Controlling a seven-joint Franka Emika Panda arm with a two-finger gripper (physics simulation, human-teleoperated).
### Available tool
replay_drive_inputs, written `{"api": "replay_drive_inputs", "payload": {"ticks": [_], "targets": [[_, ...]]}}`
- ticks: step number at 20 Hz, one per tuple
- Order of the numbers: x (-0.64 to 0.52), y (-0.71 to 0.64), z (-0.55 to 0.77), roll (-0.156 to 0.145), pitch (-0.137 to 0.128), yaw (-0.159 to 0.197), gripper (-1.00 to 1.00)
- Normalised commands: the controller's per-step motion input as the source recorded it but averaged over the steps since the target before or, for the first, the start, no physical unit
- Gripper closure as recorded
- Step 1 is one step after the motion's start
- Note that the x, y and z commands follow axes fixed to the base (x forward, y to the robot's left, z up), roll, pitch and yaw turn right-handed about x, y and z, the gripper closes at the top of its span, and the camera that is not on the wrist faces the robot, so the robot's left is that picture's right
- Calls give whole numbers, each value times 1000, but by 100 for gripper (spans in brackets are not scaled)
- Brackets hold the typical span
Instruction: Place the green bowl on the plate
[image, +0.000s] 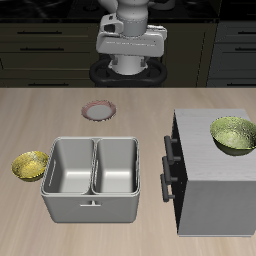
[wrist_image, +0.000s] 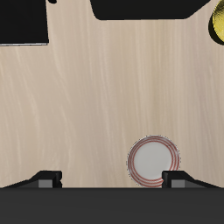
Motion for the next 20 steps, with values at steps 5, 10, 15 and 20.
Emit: {"api": "replay_drive_inputs", "payload": {"ticks": [5, 10, 15, 20], "targets": [[177, 34, -3, 12, -1, -4, -100], [369, 99, 65, 16, -9, 8, -100], [425, 213, 112, 44, -33, 25, -100], [446, 248, 25, 38, -6, 34, -100]]}}
